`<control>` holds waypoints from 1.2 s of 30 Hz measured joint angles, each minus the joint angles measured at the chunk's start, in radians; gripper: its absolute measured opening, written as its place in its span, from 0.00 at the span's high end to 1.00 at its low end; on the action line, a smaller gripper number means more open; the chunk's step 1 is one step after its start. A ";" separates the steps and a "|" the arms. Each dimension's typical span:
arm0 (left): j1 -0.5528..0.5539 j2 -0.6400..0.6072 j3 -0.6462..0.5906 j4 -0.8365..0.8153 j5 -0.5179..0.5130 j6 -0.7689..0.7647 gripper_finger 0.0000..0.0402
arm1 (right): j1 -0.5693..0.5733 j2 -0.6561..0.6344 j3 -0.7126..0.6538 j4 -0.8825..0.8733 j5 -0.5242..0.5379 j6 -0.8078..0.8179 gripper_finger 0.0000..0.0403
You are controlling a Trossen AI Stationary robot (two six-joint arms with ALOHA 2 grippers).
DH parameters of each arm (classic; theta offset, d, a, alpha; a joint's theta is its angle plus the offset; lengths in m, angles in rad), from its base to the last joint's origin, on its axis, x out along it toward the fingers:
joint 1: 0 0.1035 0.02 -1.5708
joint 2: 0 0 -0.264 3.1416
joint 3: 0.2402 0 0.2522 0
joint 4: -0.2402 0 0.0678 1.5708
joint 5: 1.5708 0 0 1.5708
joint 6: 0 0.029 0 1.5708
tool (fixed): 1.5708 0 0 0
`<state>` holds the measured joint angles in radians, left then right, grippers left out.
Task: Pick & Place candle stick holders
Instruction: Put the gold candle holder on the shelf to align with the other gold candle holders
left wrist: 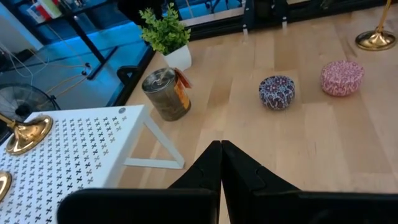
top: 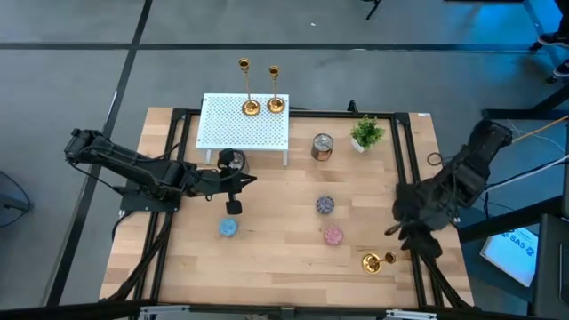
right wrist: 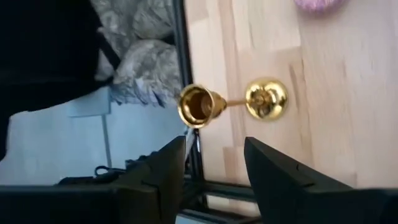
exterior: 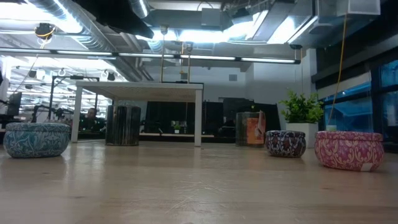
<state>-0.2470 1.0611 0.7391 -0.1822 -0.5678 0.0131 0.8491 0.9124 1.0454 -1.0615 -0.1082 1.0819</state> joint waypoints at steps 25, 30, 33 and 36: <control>0.000 0.000 0.000 0.000 -0.018 0.032 1.00 | 0.211 0.316 -0.002 0.072 0.188 0.167 0.58; 0.000 0.000 0.000 0.000 -0.017 0.033 1.00 | 0.228 0.349 -0.002 0.078 0.256 0.168 0.58; 0.000 0.000 0.000 0.000 -0.017 0.033 1.00 | 0.252 0.362 -0.002 0.074 0.298 0.174 0.58; 0.000 0.000 0.000 0.000 -0.017 0.032 1.00 | 0.318 0.364 -0.002 0.036 0.384 0.242 0.58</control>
<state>-0.2470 1.0611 0.7391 -0.1822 -0.5846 0.0453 1.1670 1.2760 1.0439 -1.0258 0.2753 1.3236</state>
